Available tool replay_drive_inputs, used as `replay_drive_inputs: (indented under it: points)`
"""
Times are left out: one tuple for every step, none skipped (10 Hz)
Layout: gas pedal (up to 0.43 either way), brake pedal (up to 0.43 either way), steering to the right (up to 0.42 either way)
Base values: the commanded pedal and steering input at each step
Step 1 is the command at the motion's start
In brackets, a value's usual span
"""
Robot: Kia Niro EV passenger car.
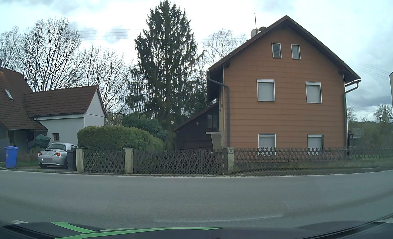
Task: Follow the waypoints while adhering to traffic rules and regulations
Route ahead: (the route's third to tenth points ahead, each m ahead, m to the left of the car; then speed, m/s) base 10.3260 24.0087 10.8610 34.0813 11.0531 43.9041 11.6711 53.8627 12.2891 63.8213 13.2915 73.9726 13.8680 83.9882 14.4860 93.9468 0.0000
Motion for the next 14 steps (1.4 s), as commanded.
replay_drive_inputs:
  points:
    - [0.000, 0.323, -0.043]
    - [0.000, 0.323, -0.043]
    - [0.000, 0.323, -0.043]
    - [0.000, 0.323, -0.043]
    - [0.000, 0.323, -0.043]
    - [0.000, 0.323, -0.043]
    - [0.000, 0.323, -0.043]
    - [0.000, 0.323, -0.043]
    - [0.000, 0.317, -0.043]
    - [0.000, 0.317, -0.043]
    - [0.000, 0.323, -0.043]
    - [0.000, 0.317, -0.043]
    - [0.000, 0.317, -0.043]
    - [0.000, 0.323, -0.043]
